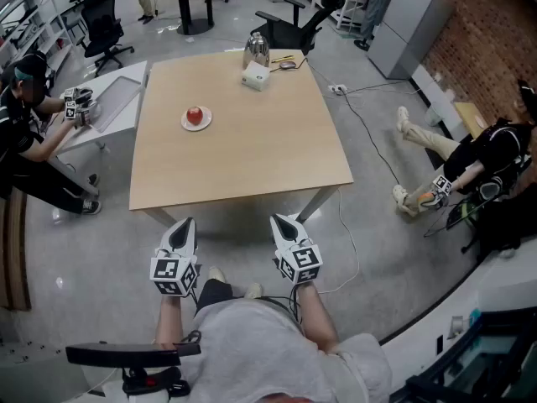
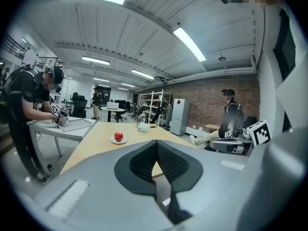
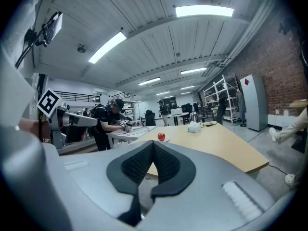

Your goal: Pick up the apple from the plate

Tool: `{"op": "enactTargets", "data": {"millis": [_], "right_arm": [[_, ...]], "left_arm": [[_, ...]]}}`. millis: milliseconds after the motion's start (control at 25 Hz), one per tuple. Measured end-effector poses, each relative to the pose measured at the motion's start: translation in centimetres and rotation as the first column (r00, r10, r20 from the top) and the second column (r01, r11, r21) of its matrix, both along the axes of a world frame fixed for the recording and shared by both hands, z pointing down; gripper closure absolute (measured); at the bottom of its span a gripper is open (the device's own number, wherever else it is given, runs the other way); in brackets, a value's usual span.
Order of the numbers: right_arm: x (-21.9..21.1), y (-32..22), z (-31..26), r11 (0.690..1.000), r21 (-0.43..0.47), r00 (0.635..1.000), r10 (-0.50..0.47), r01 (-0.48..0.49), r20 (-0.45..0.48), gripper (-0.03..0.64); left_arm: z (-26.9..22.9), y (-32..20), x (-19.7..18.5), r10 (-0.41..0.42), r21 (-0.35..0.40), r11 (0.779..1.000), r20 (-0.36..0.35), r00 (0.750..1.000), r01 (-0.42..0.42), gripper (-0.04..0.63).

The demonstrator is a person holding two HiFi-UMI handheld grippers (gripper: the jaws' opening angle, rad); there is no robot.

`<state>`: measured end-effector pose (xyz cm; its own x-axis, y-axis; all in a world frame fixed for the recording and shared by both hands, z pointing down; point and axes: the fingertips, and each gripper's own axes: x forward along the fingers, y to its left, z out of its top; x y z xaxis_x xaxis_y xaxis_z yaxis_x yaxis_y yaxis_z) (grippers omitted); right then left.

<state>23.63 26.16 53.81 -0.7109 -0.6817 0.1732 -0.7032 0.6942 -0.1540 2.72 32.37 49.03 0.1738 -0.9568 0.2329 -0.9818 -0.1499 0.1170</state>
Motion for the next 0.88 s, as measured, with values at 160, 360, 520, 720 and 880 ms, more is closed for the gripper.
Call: {"op": "enactTargets", "data": {"millis": [160,360,520,720,880], "right_arm": [[0.0,0.0,-0.3,1.000,-0.003,1.000,0.001,-0.001,0.001,0.612],[0.2,0.0,-0.2,1.000,-0.009,1.000,0.012,-0.011,0.024,0.612],[0.7,-0.4,-0.7,0.999,-0.022,0.998,0.031,-0.030,0.060,0.611],[0.7,-0.4,-0.7,0.999,-0.035,0.999,0.011,-0.009,0.043,0.611],[0.7,-0.8,0.1,0.999,-0.045,1.000,-0.007,0.008,0.030,0.611]], "left_arm": [[-0.4,0.0,0.0,-0.001,0.002,1.000,0.003,1.000,0.001,0.575],[-0.3,0.0,0.3,0.003,0.003,1.000,0.006,1.000,-0.003,0.575],[-0.8,-0.5,0.5,0.004,0.006,1.000,0.004,1.000,-0.004,0.575],[-0.5,-0.3,0.6,-0.006,-0.010,1.000,-0.003,1.000,0.006,0.575],[0.1,-0.8,0.8,-0.015,-0.025,1.000,-0.009,1.000,0.015,0.575]]}}
